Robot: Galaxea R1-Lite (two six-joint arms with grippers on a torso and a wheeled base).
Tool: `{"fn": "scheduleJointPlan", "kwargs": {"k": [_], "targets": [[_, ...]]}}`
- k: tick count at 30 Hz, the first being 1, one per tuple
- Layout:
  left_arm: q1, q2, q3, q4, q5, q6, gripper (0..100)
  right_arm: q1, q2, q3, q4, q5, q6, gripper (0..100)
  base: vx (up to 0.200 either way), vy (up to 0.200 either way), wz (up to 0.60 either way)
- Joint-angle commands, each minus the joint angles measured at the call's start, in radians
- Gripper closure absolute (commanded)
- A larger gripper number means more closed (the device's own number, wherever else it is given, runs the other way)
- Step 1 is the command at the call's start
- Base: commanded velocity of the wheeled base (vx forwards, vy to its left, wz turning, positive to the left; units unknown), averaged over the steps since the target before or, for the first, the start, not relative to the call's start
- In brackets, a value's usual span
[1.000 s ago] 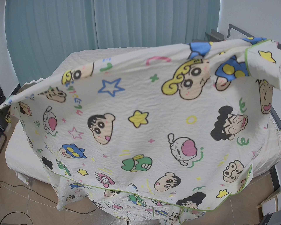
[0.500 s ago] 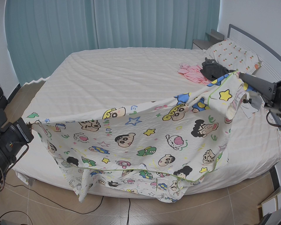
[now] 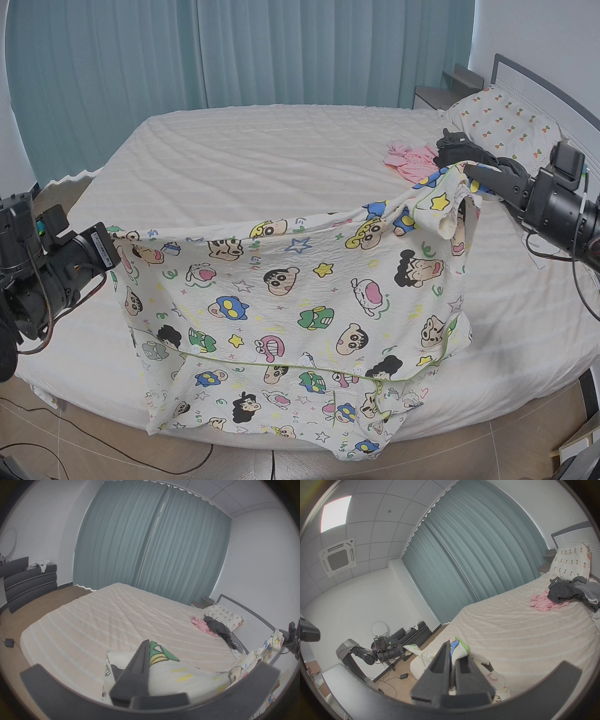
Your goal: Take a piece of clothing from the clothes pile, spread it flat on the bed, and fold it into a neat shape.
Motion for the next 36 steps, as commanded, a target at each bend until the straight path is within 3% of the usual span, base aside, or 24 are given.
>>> {"fn": "scheduleJointPlan", "kwargs": {"k": [1,10,17,22,27,31,32,33,36], "targets": [[0.048,0.164,-0.059,-0.056,-0.005,0.002,100,-0.011,0.152,-0.026,-0.06,-0.031,0.0,100,0.2,0.0,0.0],[0.068,0.445,-0.188,-0.158,0.0,0.002,100,-0.051,0.396,-0.17,-0.11,-0.06,0.002,100,0.2,0.0,0.0],[0.07,0.669,-0.323,-0.222,0.009,0.007,100,-0.081,0.576,-0.27,-0.167,-0.109,0.0,100,0.0,0.0,0.0],[0.07,0.764,-0.401,-0.224,0.047,0.004,100,-0.084,0.657,-0.32,-0.187,-0.117,0.0,100,0.0,0.0,0.0],[0.071,0.922,-0.567,-0.224,0.134,0.004,100,-0.09,0.803,-0.452,-0.187,-0.168,0.002,100,0.0,0.0,0.0],[0.078,0.991,-0.636,-0.216,0.141,0.004,100,-0.097,0.879,-0.525,-0.181,-0.175,0.002,100,0.0,0.0,0.0],[0.078,1.02,-0.662,-0.216,0.141,0.004,100,-0.097,0.91,-0.557,-0.18,-0.183,0.002,0,0.0,0.0,0.0],[0.078,1.043,-0.685,-0.216,0.141,0.004,0,-0.097,0.93,-0.581,-0.178,-0.189,0.005,0,0.0,0.0,0.0],[0.081,1.112,-0.759,-0.216,0.156,0.004,0,-0.1,0.985,-0.653,-0.178,-0.218,0.028,0,0.0,0.0,0.0]]}}
